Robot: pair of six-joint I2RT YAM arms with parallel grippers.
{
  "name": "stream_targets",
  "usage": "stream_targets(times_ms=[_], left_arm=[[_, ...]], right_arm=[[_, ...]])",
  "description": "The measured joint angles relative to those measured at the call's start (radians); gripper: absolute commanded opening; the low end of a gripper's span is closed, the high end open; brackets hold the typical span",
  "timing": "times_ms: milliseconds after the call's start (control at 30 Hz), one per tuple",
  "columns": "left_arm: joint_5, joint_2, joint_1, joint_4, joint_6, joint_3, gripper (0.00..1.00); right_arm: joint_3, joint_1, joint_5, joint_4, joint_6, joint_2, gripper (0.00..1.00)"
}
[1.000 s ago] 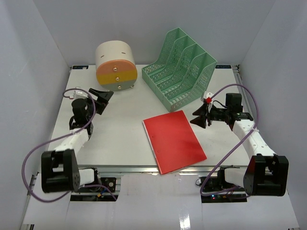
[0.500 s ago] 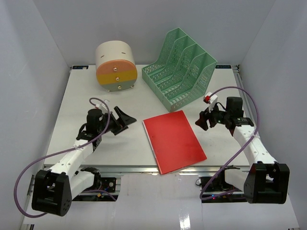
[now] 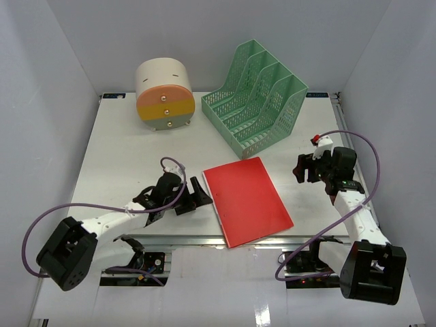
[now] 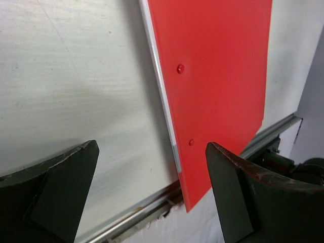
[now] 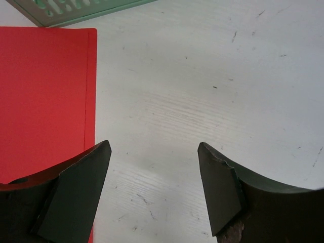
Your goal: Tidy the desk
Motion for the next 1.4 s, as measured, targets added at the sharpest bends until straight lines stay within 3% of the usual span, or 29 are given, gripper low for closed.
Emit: stream_targets(times_ms=[333, 600, 767, 967, 1133, 1267, 1400], left_arm=[[-0.09, 0.155, -0.065, 0.281, -0.128, -0.036, 0.89], [-0.089, 0.347, -0.107, 0.565, -0.245, -0.042, 0.61], [-0.094, 0.404, -0.122, 0.661, -0.308, -0.076, 0.39], [-0.111, 0.399, -0.14, 0.7, -0.346, -0.125, 0.22], [-0.113, 0.385, -0.142, 0.707, -0.35, -0.135, 0.14], [-0.112, 0.355, -0.142, 0.692, -0.35, -0.148, 0.14], [-0.108, 0.328, -0.143, 0.681, -0.358, -0.15, 0.14]], right_arm=[[-0.035, -0.01, -0.108, 0.02, -0.057, 0.077, 0.69], [-0.035, 0.027, -0.149, 0.008, -0.091, 0.124, 0.67], [-0.035, 0.056, -0.171, 0.006, -0.111, 0.112, 0.65], [-0.035, 0.137, -0.192, -0.008, -0.146, 0.065, 0.64], [0.003, 0.247, -0.302, -0.154, -0.383, 0.051, 0.68], [0.05, 0.384, -0.406, -0.343, -0.675, 0.048, 0.8], [0.045, 0.509, -0.41, -0.437, -0.864, -0.006, 0.88]])
